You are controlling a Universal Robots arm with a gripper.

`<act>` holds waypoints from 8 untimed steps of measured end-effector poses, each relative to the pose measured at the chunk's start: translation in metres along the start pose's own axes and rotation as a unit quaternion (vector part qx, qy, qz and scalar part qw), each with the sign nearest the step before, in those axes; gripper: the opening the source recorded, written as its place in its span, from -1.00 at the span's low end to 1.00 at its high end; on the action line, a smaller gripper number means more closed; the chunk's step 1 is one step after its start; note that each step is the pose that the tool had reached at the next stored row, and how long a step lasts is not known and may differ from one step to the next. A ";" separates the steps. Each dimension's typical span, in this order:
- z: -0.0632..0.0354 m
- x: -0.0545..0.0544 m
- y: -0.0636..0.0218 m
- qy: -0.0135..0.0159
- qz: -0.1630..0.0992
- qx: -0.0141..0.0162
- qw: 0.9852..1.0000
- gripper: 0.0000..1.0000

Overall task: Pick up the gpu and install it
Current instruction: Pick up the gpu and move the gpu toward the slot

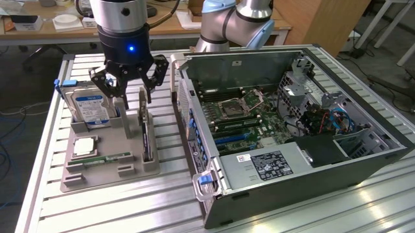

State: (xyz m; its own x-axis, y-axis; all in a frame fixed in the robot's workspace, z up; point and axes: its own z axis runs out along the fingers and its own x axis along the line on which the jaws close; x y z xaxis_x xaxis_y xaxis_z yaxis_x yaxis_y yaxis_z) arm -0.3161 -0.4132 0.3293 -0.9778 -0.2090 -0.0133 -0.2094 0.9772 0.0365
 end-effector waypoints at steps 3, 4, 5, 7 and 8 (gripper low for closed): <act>0.0000 0.000 0.0000 0.000 0.000 0.000 1.000 0.06; 0.0000 0.000 0.0000 0.000 0.001 0.000 1.000 0.06; 0.0000 0.000 0.0000 0.000 0.003 0.000 1.000 0.06; 0.0003 0.000 0.0000 0.000 0.008 0.000 1.000 0.06; 0.0005 0.000 0.0000 0.000 0.010 0.000 1.000 0.06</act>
State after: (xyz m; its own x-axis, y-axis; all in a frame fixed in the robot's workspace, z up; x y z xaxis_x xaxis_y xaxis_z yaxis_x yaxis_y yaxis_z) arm -0.3159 -0.4132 0.3287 -0.9820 -0.1885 -0.0133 -0.1889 0.9813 0.0365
